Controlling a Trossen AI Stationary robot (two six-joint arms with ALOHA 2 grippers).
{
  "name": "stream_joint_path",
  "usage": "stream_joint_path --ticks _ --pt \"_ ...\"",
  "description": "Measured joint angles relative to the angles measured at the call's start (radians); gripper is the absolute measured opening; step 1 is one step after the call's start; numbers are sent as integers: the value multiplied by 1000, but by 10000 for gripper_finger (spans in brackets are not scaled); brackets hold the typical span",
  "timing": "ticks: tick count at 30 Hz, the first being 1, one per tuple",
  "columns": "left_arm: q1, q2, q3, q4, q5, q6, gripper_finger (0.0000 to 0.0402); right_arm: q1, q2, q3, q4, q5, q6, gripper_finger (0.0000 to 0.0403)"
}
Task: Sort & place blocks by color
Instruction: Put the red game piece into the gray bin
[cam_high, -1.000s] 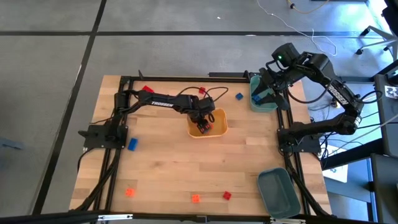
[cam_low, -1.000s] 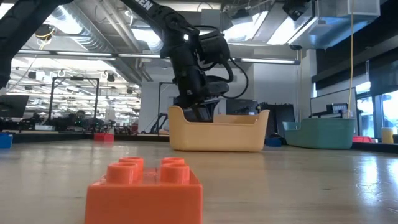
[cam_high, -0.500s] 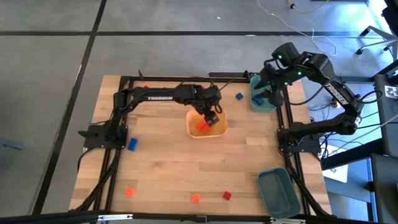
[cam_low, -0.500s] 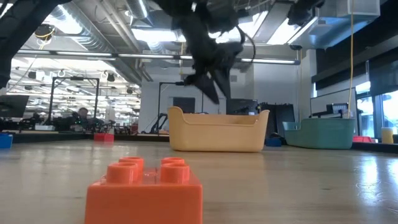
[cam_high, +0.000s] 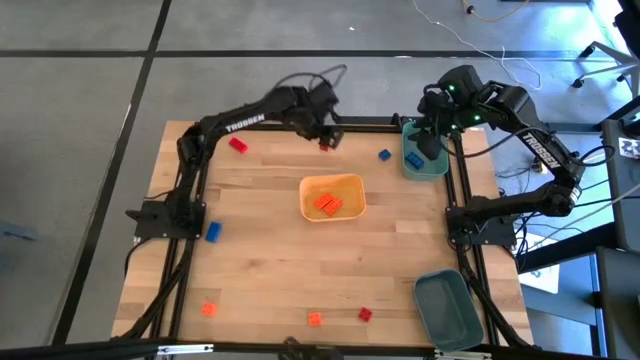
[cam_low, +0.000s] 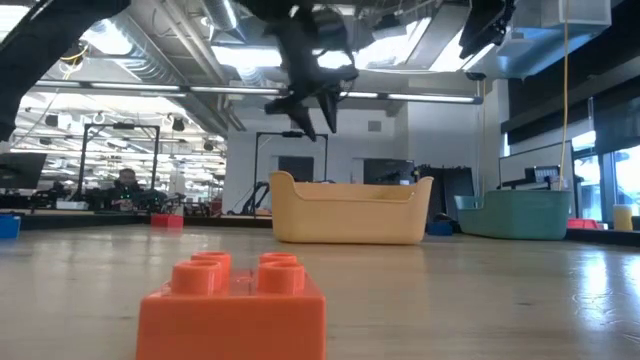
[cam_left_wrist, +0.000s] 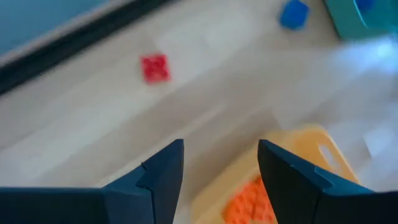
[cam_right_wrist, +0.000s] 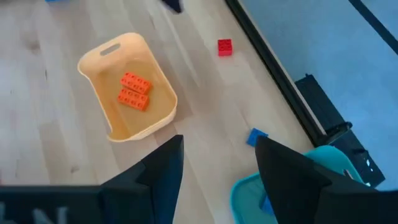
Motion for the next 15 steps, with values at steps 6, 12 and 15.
stream_joint_path --ticks 6,12,15 --pt "80 35 1 53 -21 -16 196 0 0 0 6 52 20 200" --pt "130 116 1 116 50 44 196 0 0 0 23 91 22 200" --pt "141 162 1 156 53 60 196 0 0 0 35 89 24 200"
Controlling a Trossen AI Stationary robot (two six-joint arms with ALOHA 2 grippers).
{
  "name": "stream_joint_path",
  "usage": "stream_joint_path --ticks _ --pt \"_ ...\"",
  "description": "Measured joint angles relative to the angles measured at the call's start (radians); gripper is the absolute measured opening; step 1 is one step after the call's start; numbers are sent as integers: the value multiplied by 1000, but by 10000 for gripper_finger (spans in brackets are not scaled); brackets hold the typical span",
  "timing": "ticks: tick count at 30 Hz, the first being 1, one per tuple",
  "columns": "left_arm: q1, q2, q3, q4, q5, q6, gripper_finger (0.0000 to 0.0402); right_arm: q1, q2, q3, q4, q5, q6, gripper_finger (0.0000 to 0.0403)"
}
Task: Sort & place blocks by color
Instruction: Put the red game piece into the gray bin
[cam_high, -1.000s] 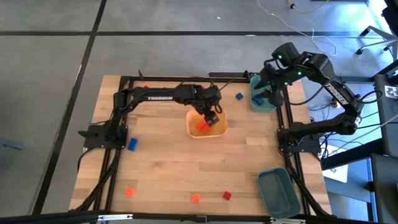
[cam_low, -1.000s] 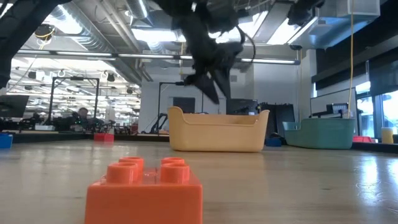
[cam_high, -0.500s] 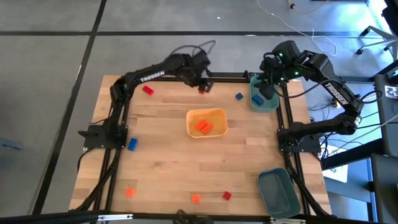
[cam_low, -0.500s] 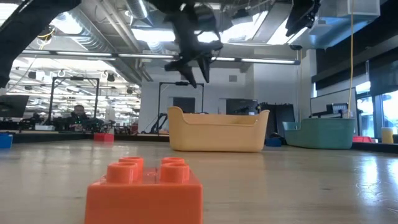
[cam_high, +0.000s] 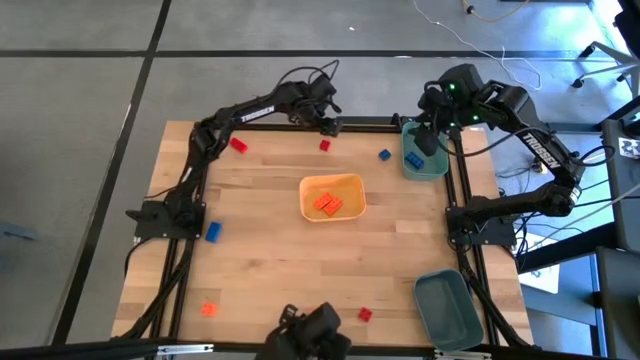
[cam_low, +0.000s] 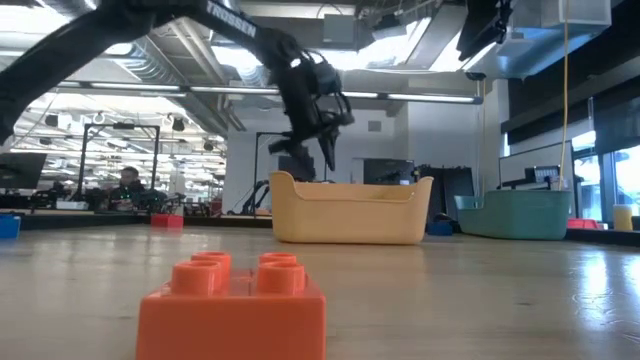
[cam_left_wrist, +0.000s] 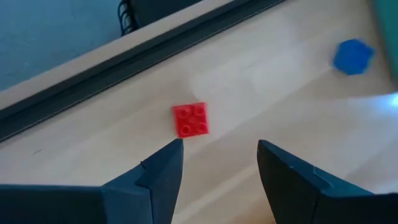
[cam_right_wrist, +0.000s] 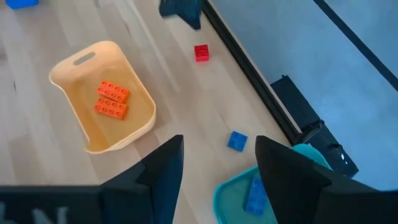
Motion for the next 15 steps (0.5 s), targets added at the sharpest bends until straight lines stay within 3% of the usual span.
stream_joint_path --ticks 15 --pt "-12 127 0 39 2 32 196 0 0 0 12 1 44 200"
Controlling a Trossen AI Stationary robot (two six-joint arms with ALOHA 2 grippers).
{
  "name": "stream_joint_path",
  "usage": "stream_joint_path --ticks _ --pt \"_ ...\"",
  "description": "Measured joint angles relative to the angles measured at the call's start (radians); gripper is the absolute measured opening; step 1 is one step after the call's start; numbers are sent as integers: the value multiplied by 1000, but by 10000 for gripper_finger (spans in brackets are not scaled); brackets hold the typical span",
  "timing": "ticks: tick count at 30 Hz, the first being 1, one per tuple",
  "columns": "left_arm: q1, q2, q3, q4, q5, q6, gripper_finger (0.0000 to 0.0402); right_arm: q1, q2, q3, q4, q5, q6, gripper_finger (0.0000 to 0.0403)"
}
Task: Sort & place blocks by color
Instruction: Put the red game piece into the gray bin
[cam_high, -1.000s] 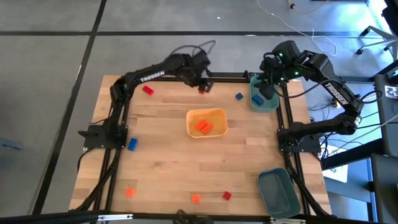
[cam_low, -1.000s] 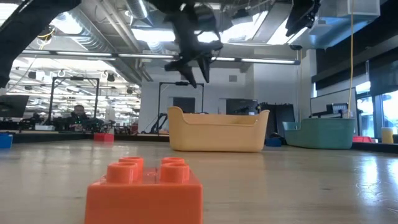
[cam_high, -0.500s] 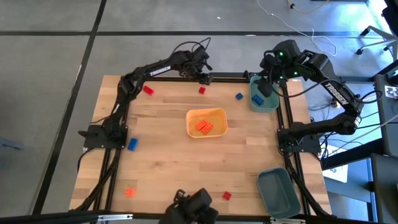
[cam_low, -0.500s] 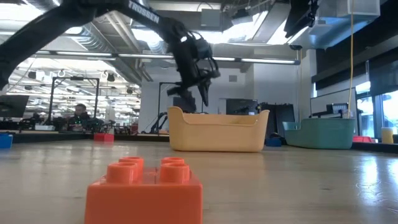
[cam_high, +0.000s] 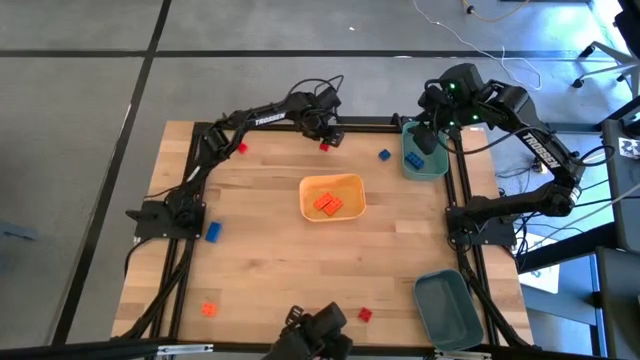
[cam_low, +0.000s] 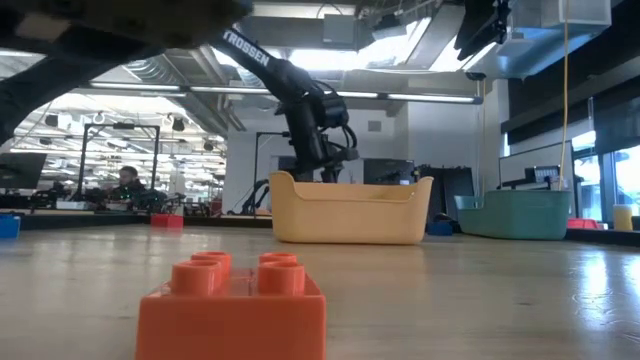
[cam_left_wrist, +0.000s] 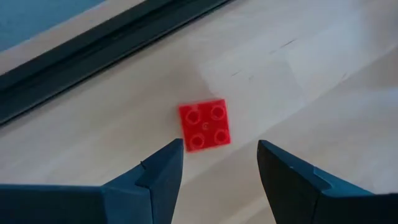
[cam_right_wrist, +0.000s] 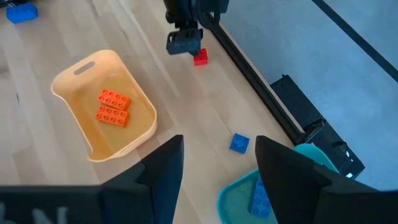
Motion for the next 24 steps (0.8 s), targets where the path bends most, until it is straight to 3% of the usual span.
stream_joint_path --ticks 9,24 --pt "2 20 0 31 -25 5 196 0 0 0 0 0 0 200" --pt "16 34 0 39 51 -69 196 0 0 0 0 -2 0 200"
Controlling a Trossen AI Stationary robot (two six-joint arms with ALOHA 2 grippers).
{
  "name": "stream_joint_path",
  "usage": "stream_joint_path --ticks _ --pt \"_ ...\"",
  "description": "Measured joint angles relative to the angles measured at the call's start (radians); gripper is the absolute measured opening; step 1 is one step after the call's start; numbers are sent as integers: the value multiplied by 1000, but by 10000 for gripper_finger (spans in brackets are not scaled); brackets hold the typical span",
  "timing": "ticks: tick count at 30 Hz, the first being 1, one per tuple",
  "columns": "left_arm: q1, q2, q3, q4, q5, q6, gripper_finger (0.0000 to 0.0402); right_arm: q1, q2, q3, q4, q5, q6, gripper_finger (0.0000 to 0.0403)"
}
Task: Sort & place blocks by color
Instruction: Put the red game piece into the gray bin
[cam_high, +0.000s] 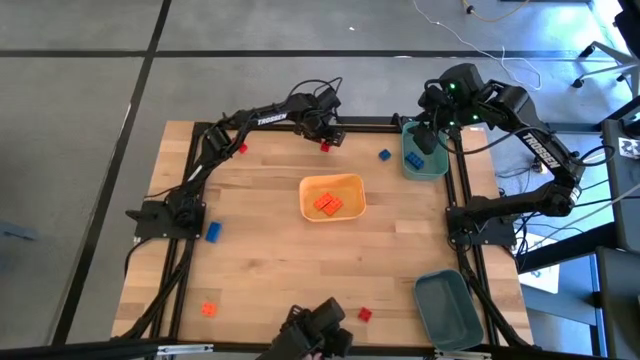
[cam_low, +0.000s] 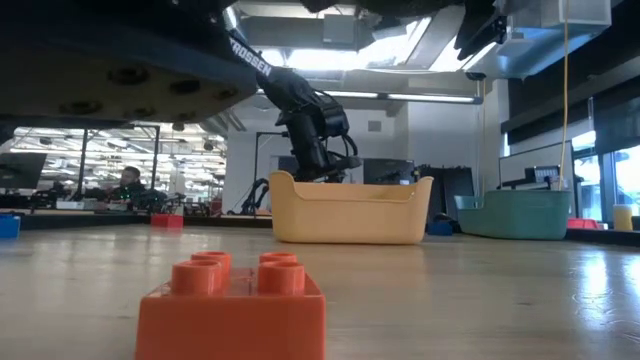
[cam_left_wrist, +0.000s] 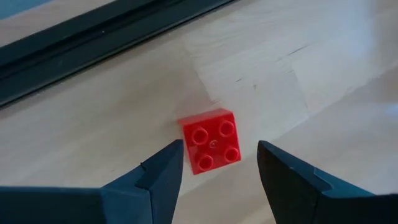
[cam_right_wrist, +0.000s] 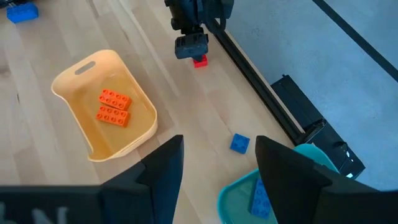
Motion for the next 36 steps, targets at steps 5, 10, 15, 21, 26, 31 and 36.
stream_joint_path --ticks 5,10,15,21,26,31,36 --pt "9 13 1 -5 51 -41 196 0 0 0 0 0 0 200" --pt "20 34 0 -19 177 -46 196 0 0 0 0 0 -3 200" --pt "20 34 0 0 148 -48 196 0 0 0 -4 -1 -4 200" --pt "18 34 0 47 160 -45 196 0 0 0 -10 -1 -25 200" --pt "14 34 0 88 175 -50 196 0 0 0 -11 0 -26 200" --pt "9 34 0 76 135 -88 196 0 0 0 -12 -1 -27 200" --pt "10 33 0 21 130 -96 196 0 0 0 -12 -1 -27 200"
